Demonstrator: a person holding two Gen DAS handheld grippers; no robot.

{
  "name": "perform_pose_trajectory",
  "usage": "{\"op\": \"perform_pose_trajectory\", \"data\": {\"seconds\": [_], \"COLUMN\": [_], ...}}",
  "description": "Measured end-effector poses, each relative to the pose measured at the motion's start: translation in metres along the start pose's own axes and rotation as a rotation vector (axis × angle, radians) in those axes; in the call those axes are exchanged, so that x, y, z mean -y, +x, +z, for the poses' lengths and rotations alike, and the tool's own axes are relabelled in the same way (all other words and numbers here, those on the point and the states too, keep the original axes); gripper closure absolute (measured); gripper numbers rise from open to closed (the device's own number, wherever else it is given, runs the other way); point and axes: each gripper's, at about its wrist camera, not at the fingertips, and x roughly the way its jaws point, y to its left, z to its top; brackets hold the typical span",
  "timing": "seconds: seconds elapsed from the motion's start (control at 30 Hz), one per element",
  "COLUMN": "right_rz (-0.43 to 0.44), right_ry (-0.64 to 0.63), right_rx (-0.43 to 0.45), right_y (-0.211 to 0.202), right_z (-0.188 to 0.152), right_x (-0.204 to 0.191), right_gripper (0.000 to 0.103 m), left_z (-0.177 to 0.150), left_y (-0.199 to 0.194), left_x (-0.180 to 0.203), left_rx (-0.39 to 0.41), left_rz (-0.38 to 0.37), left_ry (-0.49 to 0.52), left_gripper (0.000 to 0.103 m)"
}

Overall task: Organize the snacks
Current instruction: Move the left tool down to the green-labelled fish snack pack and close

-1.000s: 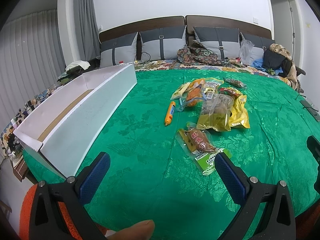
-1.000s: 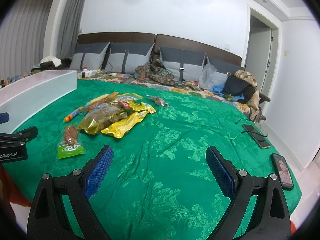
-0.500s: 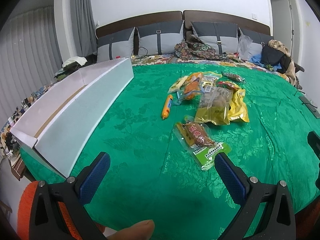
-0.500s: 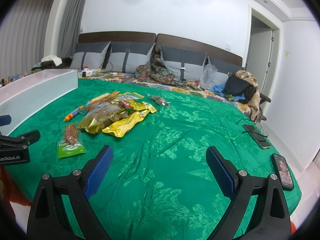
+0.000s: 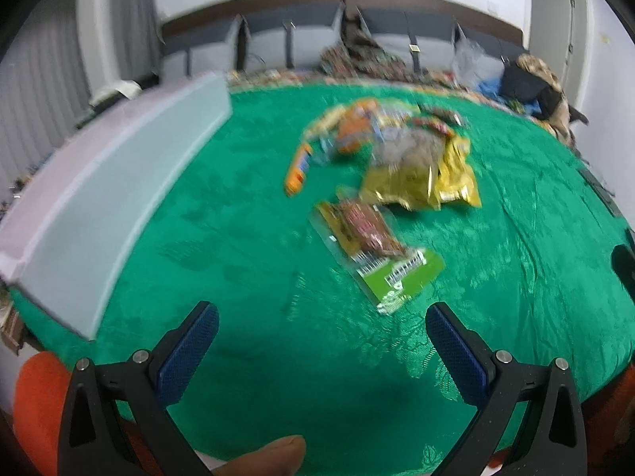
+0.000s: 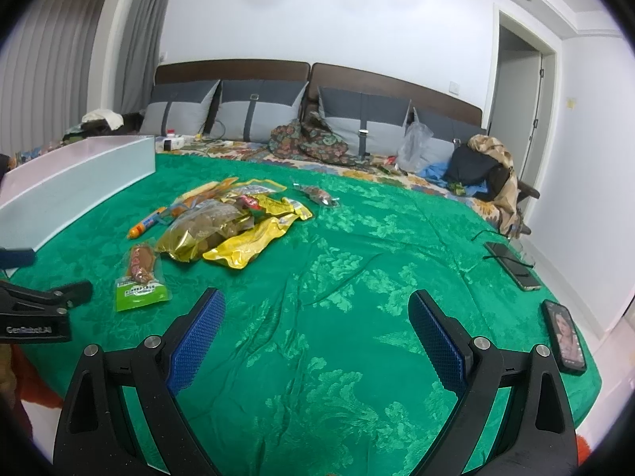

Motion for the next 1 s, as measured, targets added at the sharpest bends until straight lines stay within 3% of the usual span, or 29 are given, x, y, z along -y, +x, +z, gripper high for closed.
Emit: {"op": "perform_pose_trajectory", "data": {"seconds": [0.1,0.23,0.43,0.8,1.0], "right_rz": [0.008,0.021,0.046,0.027,0.078], "right_ry": [0.020,0.060,0.046,0.056,0.144], "right_rx": [-0.023,-0.107,-0.347,-0.429,-0.436], "right_y": [0.004,0.021,0.085,0.140,0.144], "right_z": [-0.002,-0.007,-0.023,-0.016,-0.019], "right_x": [0.004,0.016,0.033,0.064,0.076], "right_gripper": [0.007,0.007,0.008,0.008,0.006], "left_z": [0.006,0.009,0.004,0.002,0.000], "left_y": [0.018,0.037,0.052,0.049,0.049], "left_x": [0.001,-0.007,-0.011,-0.011,-0.010], "left_rx": [-0.034,-0.105,-0.141,-0.115,-0.102], "left_rz": [-0.015,-0.051,-0.024,-0.014,-0.009], "left_ry": [0.025,-0.025,-0.030,-0.023,-0.026], "left_gripper": [0.000,0.000,0.000,0.000,0.000]}}
